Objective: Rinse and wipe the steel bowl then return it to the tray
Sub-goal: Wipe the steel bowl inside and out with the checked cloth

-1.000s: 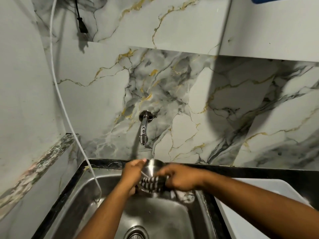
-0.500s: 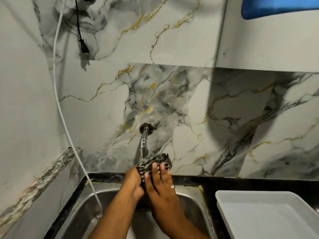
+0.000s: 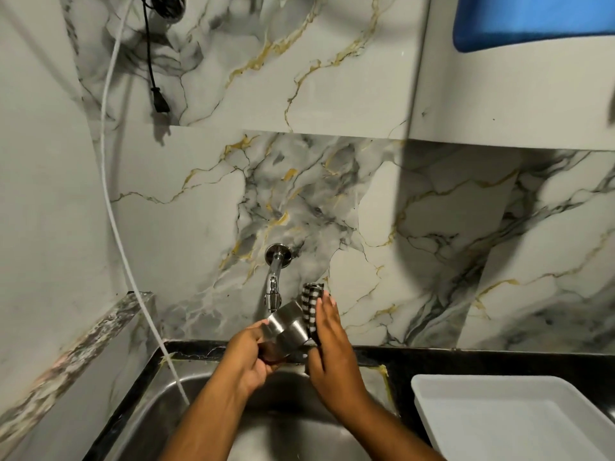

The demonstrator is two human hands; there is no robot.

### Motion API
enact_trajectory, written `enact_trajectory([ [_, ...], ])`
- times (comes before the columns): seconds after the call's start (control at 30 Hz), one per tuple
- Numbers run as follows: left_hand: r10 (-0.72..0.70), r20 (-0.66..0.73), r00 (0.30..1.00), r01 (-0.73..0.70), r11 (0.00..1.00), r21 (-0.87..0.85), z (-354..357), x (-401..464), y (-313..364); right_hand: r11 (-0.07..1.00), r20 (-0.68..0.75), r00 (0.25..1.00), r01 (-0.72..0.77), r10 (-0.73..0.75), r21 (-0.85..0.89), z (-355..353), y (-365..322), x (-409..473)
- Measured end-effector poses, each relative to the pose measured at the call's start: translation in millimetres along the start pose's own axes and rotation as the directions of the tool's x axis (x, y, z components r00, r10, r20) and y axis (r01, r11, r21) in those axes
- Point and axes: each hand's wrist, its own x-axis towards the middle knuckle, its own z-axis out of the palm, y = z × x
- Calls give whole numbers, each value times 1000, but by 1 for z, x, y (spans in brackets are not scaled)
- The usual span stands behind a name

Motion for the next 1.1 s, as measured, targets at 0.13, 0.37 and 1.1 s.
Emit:
enact_trajectory([
  [0.13,-62,80,995,69,994,-80,-7,5,10,933,57,943,333,-328,-139,0,-18,-4],
  [0.37,12,171,985,-21,999,49,-16,15,26,987,96,992,72,-86,142,-17,-29,21],
  [1.1,0,385,923,-68,985,162,-16,9,39,729,188,926,-375,328,572,-37,-24,37],
])
